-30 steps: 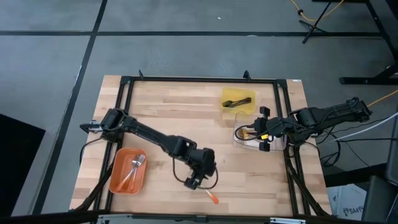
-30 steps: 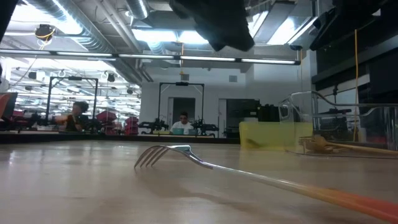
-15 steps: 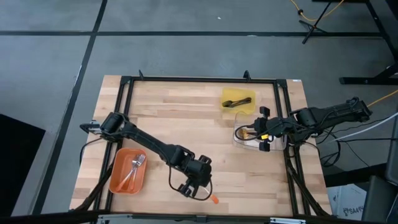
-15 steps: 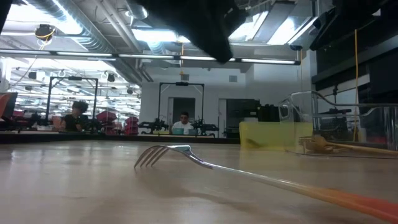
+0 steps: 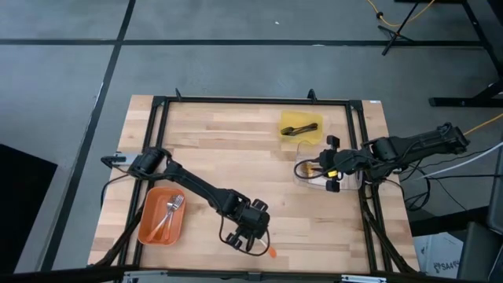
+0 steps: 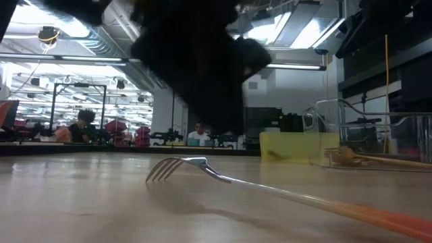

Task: Sort silverware by color (type)
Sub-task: Put the orange fork into the orange bin

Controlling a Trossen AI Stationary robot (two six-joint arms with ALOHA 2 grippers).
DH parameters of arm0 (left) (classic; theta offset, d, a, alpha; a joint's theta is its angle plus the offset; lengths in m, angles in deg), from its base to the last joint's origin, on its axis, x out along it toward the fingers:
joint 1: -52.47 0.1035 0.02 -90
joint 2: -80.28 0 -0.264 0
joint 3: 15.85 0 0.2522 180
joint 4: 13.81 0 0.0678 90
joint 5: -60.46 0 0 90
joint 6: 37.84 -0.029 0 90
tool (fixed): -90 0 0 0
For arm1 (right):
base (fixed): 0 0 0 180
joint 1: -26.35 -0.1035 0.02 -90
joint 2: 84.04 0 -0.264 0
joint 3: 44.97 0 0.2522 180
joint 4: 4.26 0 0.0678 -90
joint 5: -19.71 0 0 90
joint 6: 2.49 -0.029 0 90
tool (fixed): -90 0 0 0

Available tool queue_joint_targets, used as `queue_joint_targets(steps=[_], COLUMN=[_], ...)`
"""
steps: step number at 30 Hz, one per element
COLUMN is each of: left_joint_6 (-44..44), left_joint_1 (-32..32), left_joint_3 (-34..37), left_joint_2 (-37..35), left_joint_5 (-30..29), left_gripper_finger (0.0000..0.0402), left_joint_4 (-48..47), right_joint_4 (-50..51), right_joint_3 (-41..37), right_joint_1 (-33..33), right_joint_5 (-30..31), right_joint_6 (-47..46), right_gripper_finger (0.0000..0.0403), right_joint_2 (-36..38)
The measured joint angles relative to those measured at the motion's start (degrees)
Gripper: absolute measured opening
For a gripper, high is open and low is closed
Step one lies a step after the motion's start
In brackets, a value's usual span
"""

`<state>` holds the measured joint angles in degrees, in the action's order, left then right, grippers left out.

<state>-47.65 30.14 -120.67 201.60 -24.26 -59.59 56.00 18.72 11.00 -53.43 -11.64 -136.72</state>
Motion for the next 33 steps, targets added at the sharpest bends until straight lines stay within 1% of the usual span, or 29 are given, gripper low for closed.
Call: queue_joint_targets(steps=[6, 13, 16, 26, 30, 33], left_joint_6=[-1.32, -2.82, -2.84, -2.89, -2.95, -2.93], left_joint_1=[0.02, 0.02, 0.02, 0.07, 0.03, 0.07], left_joint_3=[0.05, 0.04, 0.04, 2.46, 3.26, 4.0], left_joint_2=[1.69, 1.88, 1.88, 1.83, 1.81, 1.7], left_joint_5=[-0.46, -1.51, -1.57, -1.7, -3.32, -3.23], left_gripper_finger=[0.0082, 0.0082, 0.0082, 0.0082, 0.0082, 0.0082], left_joint_4=[-1.28, -2.48, -3.94, -4.48, -5.57, -5.5], right_joint_4=[-0.18, 0.2, 0.56, 0.81, 0.81, 0.81], right_joint_3=[0.01, 0.01, 0.01, 0.01, 0.01, 0.01], right_joint_1=[0.0, 0.0, 0.0, 0.0, 0.0, 0.0], right_joint_5=[0.02, 0.01, -0.01, 0.0, -0.02, -0.02], right_joint_6=[0.0, 0.02, 0.02, 0.02, 0.02, 0.02], right_gripper_finger=[0.0108, 0.0108, 0.0108, 0.0108, 0.0108, 0.0108], right_joint_2=[-1.88, -3.7, -3.99, -4.23, -4.23, -4.2])
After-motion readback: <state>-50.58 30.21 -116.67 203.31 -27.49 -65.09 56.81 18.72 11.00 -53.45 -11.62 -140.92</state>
